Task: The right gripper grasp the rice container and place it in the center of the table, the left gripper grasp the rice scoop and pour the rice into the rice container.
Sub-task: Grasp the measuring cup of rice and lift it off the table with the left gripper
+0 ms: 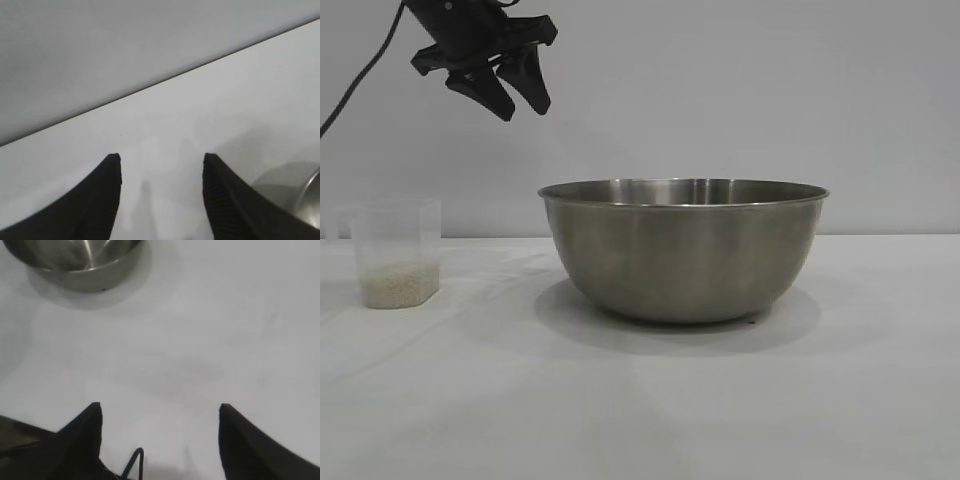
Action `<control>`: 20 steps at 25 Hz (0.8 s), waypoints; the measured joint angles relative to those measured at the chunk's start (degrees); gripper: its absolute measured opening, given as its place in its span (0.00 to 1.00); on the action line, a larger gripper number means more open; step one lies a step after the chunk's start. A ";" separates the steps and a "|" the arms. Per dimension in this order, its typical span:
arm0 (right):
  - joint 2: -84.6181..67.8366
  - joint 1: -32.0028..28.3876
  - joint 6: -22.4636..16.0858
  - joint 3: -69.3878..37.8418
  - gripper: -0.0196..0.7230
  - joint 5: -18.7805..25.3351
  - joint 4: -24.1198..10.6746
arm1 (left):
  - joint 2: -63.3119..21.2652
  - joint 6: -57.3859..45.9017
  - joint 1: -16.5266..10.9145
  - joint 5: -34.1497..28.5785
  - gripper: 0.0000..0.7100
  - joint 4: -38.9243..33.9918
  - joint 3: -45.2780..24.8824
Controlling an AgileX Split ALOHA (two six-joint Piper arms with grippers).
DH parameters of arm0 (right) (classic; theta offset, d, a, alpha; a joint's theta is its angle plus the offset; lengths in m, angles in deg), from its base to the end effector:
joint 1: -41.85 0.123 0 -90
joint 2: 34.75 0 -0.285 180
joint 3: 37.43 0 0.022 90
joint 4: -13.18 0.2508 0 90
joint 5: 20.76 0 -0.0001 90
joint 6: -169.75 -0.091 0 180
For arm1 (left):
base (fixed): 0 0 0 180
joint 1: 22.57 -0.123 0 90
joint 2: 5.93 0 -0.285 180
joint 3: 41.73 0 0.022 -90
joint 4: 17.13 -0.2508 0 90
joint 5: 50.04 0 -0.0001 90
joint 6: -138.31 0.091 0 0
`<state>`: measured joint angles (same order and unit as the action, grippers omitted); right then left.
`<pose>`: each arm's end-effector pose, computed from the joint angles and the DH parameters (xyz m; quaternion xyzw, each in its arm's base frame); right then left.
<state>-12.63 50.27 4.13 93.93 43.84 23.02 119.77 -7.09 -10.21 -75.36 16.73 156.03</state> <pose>0.0266 0.0181 0.2701 -0.1777 0.9044 0.0659 0.3823 0.4642 -0.1240 0.2420 0.1736 0.8821 -0.1414 0.4145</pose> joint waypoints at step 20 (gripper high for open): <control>-15.25 0.00 -1.30 -0.13 0.59 1.26 0.00 | -0.41 -1.65 0.13 -0.13 0.45 -1.43 0.00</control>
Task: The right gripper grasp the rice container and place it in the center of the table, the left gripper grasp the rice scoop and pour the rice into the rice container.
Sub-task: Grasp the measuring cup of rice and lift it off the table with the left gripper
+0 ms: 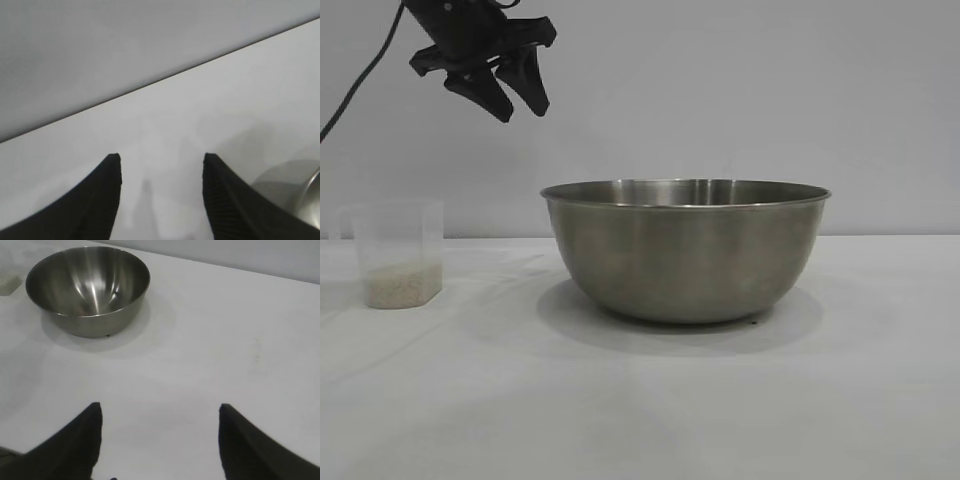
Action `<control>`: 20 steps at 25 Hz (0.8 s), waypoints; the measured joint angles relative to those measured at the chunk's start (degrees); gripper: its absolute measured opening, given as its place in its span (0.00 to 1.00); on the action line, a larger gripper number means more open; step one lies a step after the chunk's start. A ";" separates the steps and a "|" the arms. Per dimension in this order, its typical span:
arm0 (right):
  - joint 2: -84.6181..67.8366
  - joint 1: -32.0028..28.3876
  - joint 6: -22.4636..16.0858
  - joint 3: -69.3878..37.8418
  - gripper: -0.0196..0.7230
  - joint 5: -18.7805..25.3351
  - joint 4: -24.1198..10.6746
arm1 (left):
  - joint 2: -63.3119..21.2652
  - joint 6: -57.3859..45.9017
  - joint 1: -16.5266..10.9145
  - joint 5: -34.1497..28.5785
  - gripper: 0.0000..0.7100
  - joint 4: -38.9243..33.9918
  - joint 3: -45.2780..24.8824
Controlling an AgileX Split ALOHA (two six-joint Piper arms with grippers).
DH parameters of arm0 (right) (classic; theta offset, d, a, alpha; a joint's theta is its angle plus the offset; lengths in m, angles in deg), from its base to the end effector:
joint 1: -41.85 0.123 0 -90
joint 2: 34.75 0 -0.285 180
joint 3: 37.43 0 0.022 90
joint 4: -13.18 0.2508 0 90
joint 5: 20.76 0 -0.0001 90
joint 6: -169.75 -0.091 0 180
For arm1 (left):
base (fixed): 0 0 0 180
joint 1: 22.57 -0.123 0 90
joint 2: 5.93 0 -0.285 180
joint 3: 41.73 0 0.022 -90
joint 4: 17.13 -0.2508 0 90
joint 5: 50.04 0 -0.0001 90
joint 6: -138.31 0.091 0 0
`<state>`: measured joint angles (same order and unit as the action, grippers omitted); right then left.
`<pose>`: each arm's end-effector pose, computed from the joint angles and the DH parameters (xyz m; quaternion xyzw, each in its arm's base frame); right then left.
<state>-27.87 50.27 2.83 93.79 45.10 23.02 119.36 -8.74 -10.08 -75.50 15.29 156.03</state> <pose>-0.0134 0.0124 0.2701 -0.1696 0.8527 0.0656 0.4897 0.4629 -0.1241 0.2448 0.1710 0.8830 -0.1392 0.4143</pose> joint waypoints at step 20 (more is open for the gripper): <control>0.00 0.00 -0.11 0.00 0.59 0.00 0.00 | -34.50 -4.07 0.00 42.99 0.45 -4.71 -50.78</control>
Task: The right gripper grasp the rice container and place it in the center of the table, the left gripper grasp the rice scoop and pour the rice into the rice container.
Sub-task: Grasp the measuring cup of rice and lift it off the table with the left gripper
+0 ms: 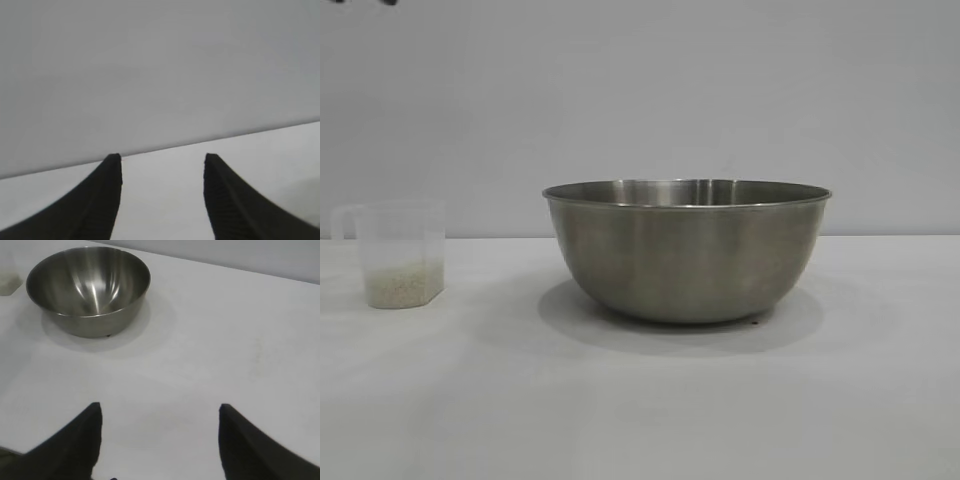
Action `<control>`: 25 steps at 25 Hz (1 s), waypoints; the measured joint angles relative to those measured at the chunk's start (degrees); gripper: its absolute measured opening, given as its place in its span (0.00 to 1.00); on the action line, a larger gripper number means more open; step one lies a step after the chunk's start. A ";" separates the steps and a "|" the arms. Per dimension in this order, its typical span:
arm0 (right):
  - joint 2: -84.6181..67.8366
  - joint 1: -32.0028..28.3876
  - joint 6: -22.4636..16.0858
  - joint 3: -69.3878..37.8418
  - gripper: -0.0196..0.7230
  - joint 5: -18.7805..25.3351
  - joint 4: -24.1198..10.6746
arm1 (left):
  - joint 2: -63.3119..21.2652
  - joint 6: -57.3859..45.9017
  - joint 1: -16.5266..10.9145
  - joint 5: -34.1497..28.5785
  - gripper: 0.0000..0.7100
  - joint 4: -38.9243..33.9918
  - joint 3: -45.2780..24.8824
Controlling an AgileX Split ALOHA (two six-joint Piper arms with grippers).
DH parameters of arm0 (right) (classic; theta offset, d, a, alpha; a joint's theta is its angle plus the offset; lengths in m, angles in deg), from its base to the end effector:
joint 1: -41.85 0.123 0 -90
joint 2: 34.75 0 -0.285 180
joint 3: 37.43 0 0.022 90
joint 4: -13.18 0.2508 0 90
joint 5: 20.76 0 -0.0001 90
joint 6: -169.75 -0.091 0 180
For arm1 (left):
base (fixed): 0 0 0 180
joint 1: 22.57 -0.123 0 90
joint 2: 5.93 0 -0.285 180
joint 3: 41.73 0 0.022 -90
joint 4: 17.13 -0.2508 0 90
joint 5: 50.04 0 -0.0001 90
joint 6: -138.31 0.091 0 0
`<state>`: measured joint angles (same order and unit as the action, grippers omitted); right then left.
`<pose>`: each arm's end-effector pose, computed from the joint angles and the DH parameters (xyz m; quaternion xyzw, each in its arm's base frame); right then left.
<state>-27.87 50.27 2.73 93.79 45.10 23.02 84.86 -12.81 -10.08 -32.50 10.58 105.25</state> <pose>-0.0134 0.0124 0.2701 -0.1689 0.8528 0.0660 0.4897 0.3055 -0.0547 0.2585 0.0630 0.8065 0.0046 0.5878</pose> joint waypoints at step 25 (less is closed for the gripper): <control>0.00 0.00 0.00 0.00 0.59 0.00 0.00 | 9.56 -27.49 0.00 36.32 0.45 -17.24 -28.24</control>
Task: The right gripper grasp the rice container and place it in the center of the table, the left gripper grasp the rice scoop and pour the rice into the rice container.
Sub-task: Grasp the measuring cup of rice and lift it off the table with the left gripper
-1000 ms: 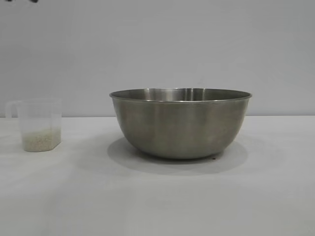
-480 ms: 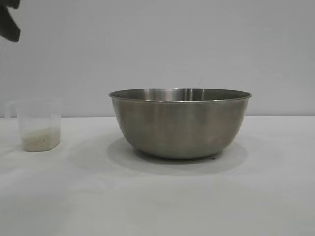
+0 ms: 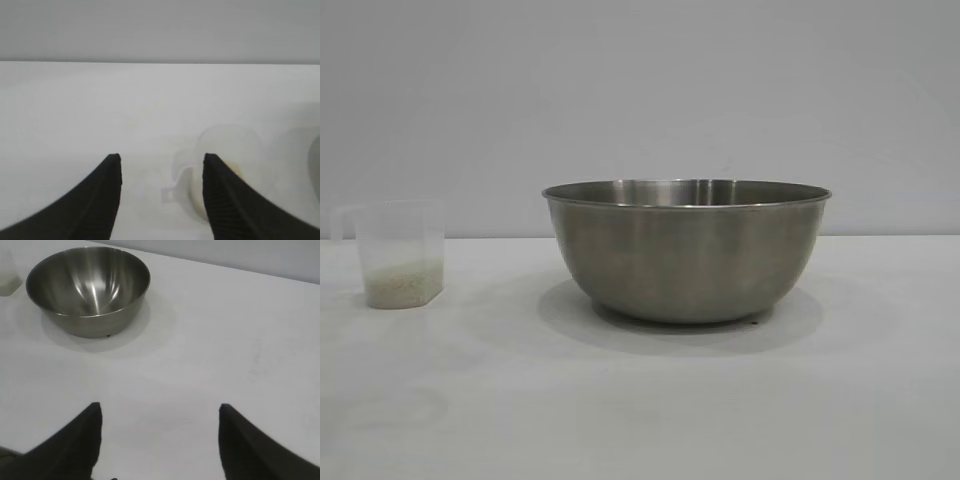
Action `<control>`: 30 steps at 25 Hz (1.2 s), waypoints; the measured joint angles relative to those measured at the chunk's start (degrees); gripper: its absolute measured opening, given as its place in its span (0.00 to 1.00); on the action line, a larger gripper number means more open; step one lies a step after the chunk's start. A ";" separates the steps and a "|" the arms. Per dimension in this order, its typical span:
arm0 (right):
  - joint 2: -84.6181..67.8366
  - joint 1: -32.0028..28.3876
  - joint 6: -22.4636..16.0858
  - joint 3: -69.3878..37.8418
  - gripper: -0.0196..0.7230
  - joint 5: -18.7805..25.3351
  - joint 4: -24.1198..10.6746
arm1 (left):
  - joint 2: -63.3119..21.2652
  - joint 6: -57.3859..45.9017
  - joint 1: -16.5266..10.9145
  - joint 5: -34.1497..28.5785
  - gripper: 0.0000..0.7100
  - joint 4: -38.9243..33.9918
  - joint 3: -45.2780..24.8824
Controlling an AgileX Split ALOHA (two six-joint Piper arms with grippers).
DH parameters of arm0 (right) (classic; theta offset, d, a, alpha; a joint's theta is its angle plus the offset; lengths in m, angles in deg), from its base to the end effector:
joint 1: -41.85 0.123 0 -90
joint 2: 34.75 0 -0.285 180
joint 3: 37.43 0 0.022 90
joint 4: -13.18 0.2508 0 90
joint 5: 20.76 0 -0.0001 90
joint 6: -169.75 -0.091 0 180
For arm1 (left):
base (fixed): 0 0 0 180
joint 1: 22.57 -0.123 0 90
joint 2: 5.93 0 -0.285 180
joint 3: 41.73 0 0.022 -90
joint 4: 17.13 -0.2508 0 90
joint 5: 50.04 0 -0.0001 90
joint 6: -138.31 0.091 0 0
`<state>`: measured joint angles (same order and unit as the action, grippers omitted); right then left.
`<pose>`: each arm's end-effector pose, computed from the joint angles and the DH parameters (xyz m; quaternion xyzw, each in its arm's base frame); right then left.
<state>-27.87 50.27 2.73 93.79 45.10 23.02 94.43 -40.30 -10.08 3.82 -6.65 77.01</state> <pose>-0.0134 0.0124 0.2701 -0.1689 0.8528 0.0660 0.4897 0.2340 -0.0381 0.1440 0.0108 0.8090 -0.0291 0.5870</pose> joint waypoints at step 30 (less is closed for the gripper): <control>0.00 0.00 -0.11 0.00 0.59 0.00 0.00 | 21.73 2.05 0.00 11.64 0.39 -3.50 3.06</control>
<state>-27.87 50.27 2.62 93.79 45.10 23.02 116.16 -38.25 -10.08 15.45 -10.15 80.07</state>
